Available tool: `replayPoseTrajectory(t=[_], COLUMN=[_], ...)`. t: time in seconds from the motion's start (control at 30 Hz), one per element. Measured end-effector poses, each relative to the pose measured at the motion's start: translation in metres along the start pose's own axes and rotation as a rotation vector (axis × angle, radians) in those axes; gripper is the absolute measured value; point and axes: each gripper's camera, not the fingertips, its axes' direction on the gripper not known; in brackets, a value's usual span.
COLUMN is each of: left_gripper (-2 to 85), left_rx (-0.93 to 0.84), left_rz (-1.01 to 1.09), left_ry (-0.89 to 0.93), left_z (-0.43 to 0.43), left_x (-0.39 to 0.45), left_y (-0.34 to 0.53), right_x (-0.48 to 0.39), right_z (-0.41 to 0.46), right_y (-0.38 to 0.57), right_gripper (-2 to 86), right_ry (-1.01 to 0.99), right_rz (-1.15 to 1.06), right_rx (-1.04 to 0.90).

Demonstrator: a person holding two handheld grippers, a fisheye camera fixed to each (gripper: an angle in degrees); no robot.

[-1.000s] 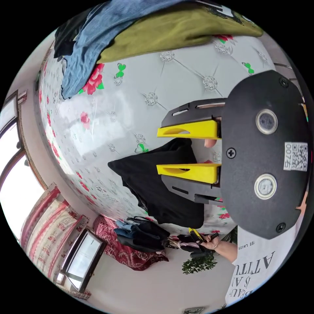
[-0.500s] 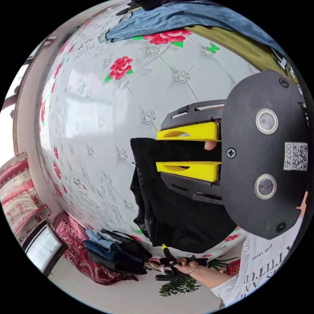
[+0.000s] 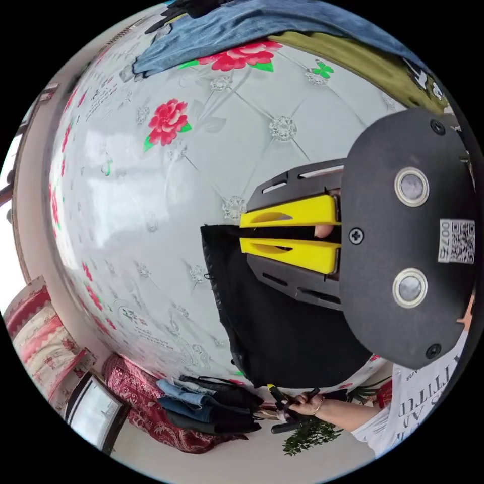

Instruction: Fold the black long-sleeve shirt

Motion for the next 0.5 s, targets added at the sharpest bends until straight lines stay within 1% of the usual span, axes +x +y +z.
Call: replayPoseTrajectory(t=[0.03, 0.07, 0.2, 0.27, 0.3, 0.37, 0.4, 0.47, 0.5], left_gripper=[3.5, 4.3, 5.0, 5.1, 5.1, 5.0, 5.1, 5.5, 5.9], left_rx=[-0.07, -0.095, 0.042, 0.083, 0.1, 0.102, 0.092, 0.059, 0.053], left_rz=[-0.036, -0.054, -0.042, -0.031, -0.019, 0.016, 0.065, 0.146, 0.196], left_ry=[0.0, 0.002, 0.001, 0.034, 0.066, 0.102, 0.13, 0.195, 0.259], left_z=[0.002, 0.0, -0.056, -0.082, -0.096, -0.109, -0.112, -0.111, -0.108], left_x=[-0.001, -0.002, -0.007, -0.002, 0.006, 0.027, 0.048, 0.082, 0.102], left_y=[-0.001, 0.0, 0.044, 0.071, 0.09, 0.118, 0.136, 0.158, 0.172], right_x=[0.004, 0.008, 0.032, 0.058, 0.065, 0.09, 0.095, 0.107, 0.107], right_z=[-0.009, -0.02, -0.066, -0.091, -0.095, -0.103, -0.103, -0.091, -0.087], right_y=[0.004, 0.01, 0.054, 0.104, 0.117, 0.173, 0.186, 0.224, 0.229], right_gripper=[2.7, 3.3, 5.2, 6.7, 7.1, 8.6, 9.0, 10.3, 10.5], right_ry=[-0.002, -0.031, -0.185, -0.268, -0.286, -0.336, -0.344, -0.397, -0.407], right_rz=[0.037, 0.058, 0.108, 0.215, 0.248, 0.389, 0.422, 0.489, 0.493], right_rx=[0.039, 0.079, 0.22, 0.288, 0.294, 0.305, 0.296, 0.216, 0.194])
